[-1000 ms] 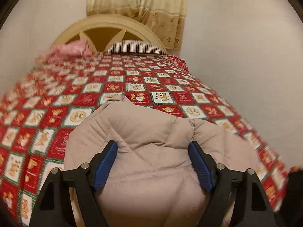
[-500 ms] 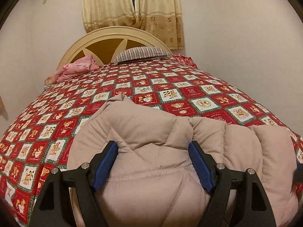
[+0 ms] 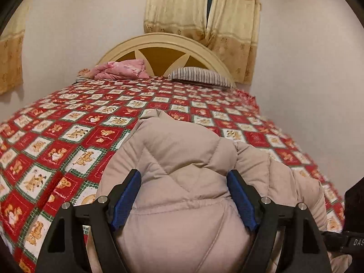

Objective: Fold large clothes

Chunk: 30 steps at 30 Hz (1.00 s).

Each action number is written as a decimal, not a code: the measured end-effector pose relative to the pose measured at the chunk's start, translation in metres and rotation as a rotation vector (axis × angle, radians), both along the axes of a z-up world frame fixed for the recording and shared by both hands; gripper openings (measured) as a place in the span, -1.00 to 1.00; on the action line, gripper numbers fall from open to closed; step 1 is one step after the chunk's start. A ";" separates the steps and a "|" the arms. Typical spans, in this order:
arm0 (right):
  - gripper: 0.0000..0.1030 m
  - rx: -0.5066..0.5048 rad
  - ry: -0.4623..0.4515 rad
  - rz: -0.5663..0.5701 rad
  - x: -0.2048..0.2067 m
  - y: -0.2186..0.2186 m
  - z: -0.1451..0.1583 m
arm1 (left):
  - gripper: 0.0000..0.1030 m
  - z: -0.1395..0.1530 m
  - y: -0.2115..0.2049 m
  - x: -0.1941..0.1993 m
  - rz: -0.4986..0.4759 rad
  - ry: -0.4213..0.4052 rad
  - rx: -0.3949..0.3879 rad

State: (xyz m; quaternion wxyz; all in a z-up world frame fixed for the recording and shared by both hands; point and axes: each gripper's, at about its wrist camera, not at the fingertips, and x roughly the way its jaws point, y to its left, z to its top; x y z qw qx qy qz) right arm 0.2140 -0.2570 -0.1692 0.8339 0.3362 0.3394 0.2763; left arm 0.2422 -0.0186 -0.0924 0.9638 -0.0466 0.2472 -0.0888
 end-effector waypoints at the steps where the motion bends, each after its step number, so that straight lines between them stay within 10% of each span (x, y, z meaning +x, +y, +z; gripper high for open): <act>1: -0.19 0.046 0.017 0.000 0.001 -0.004 -0.008 | 0.53 -0.001 -0.009 0.002 0.001 0.001 0.041; 6: -0.21 0.084 0.037 -0.017 -0.001 -0.009 -0.019 | 0.55 -0.013 -0.037 0.011 -0.003 0.018 0.174; 19: -0.22 0.041 0.058 -0.091 -0.016 -0.016 -0.016 | 0.59 -0.025 -0.045 0.028 -0.094 0.126 0.186; 26: 0.46 -0.287 0.093 -0.167 -0.065 -0.009 0.043 | 0.59 -0.024 -0.046 0.026 -0.096 0.119 0.196; 30: 0.58 -0.396 -0.051 -0.191 -0.096 0.009 0.088 | 0.59 -0.024 -0.045 0.026 -0.092 0.115 0.199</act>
